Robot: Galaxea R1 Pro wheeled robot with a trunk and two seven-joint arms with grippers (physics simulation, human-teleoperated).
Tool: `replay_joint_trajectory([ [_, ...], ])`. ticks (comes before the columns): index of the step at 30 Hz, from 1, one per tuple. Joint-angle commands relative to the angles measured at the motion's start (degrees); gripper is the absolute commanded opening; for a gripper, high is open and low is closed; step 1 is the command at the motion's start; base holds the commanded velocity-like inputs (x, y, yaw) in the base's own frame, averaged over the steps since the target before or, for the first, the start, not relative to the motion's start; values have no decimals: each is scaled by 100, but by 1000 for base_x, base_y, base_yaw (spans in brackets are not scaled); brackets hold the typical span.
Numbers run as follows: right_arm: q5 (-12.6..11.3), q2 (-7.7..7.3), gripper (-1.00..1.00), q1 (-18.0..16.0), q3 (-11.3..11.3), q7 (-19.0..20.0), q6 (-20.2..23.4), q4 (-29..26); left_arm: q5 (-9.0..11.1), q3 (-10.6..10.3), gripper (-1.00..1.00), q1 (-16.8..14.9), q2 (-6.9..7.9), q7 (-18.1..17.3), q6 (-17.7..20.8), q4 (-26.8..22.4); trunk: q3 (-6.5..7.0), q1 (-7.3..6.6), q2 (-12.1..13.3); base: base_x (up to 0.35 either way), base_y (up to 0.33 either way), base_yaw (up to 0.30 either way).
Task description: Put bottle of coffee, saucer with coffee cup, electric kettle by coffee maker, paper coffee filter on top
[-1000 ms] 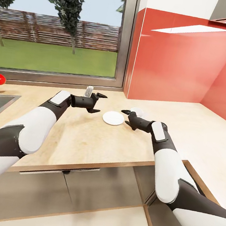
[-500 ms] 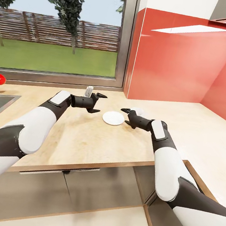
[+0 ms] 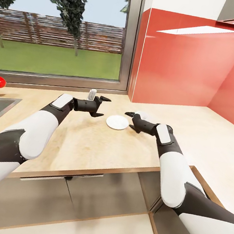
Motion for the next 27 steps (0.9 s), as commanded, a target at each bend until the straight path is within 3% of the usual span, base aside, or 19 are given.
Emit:
replay_joint_trajectory([
  [1,139,8,100,-4,-39,17,34,33,-48,41,100,-5,-4,-18,23,-1,-6,0,-2,0,0,0],
  [8,139,8,100,-41,-39,17,-292,227,-48,41,100,-5,-4,-19,25,-1,-6,0,-2,0,0,0],
  [15,139,8,100,-191,-39,17,-374,520,-48,41,100,-5,3,-19,24,-1,-6,0,-2,0,0,0],
  [27,139,8,100,-214,-39,17,-380,561,-48,43,100,-5,15,-19,33,-1,-6,0,-2,0,0,0],
])
